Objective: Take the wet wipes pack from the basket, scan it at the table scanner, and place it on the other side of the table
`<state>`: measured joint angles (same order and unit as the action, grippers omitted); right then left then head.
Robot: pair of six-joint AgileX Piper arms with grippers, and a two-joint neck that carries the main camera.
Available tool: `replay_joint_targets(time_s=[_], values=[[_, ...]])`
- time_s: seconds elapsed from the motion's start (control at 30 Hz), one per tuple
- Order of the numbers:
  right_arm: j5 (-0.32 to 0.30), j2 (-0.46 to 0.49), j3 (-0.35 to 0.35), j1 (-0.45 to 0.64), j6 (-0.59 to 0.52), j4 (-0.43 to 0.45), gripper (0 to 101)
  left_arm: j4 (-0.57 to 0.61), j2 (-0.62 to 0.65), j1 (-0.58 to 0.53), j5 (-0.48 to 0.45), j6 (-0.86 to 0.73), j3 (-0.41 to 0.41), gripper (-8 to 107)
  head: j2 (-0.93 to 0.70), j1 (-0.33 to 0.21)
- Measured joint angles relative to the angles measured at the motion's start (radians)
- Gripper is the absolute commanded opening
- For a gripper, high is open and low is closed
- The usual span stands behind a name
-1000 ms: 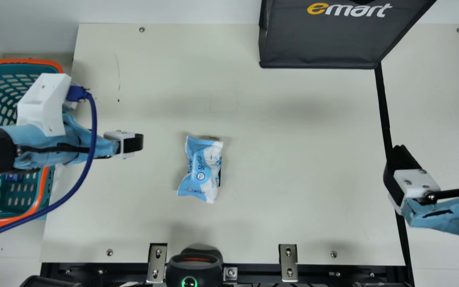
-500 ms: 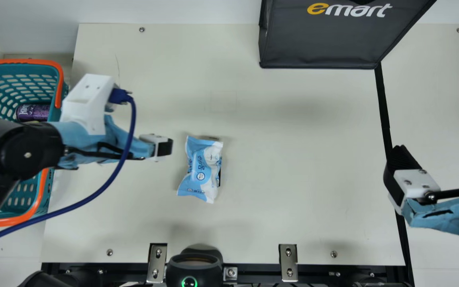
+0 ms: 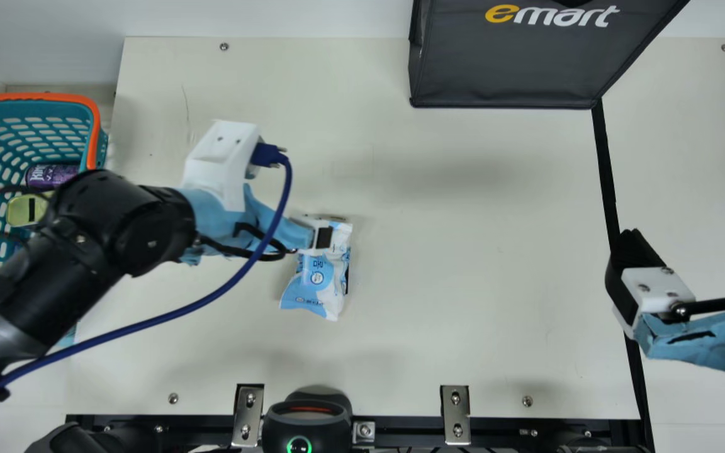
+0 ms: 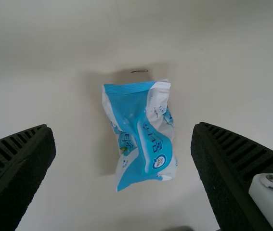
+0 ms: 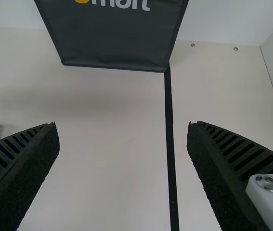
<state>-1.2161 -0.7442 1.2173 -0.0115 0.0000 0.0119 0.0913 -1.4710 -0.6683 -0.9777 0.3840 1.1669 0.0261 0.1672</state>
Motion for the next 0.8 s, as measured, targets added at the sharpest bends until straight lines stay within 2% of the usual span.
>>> replay_joint_targets(time_s=[0.5,0.8], values=[[0.0,0.0,0.0,0.0,0.0,0.0,95,-0.121,-0.139,-0.166,-0.046,0.266,0.098,90,0.002,0.0],[0.0,0.0,0.0,0.0,0.0,0.0,95,-0.154,-0.18,-0.209,-0.077,0.363,0.117,30,0.002,0.0]])
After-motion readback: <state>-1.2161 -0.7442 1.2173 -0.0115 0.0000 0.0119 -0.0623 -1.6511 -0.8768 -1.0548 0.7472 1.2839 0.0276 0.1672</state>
